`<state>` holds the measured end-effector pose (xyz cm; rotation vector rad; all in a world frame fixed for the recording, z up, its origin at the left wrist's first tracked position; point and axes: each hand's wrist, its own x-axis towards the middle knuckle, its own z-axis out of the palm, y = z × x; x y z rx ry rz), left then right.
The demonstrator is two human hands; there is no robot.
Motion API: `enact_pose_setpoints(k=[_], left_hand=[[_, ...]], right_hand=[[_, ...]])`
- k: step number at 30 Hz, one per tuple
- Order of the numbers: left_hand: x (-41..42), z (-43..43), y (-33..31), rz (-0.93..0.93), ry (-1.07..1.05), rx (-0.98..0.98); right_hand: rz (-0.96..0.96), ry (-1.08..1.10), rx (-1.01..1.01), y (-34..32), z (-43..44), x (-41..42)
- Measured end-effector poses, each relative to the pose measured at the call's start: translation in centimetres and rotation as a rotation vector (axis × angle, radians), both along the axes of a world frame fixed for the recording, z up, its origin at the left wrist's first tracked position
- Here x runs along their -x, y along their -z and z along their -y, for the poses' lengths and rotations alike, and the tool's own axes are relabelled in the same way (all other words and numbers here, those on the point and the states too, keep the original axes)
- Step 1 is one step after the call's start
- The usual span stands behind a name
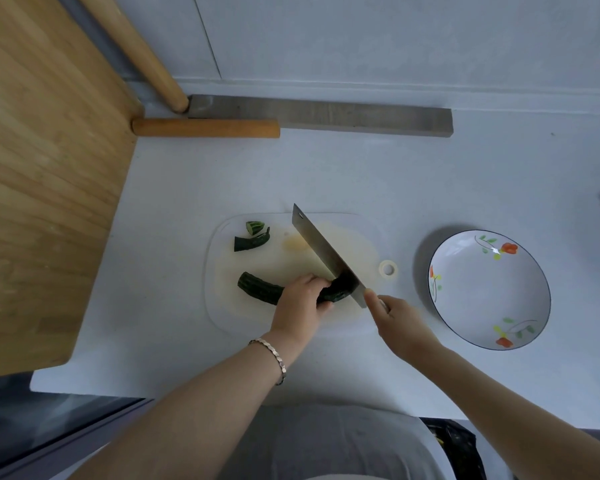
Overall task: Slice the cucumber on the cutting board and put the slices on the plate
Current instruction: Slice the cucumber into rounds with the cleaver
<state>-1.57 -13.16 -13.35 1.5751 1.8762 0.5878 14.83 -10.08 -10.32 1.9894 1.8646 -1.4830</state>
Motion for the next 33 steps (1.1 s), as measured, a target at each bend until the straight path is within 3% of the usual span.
enact_pose_setpoints(k=[6,11,24,29,33], left_hand=[[0.0,0.0,0.2,0.026,-0.033,0.009],[-0.1,0.0,0.3,0.006,-0.031,-0.015],[-0.1,-0.1,0.2,-0.014,-0.012,-0.003],[0.1,0.2,0.0,-0.029,0.025,-0.054],[0.9,0.4,0.1,-0.023,0.013,-0.066]], right_hand=[[-0.162,0.187,0.142,-1.4,-0.3,-0.7],[-0.09,0.037,0.058,-2.8,-0.2,-1.5],[0.02,-0.064,-0.038,-1.8,0.2,-0.3],[-0.008,0.002,0.01,-0.2,0.3,0.1],[-0.121,0.175,0.135,-0.1,0.1,0.0]])
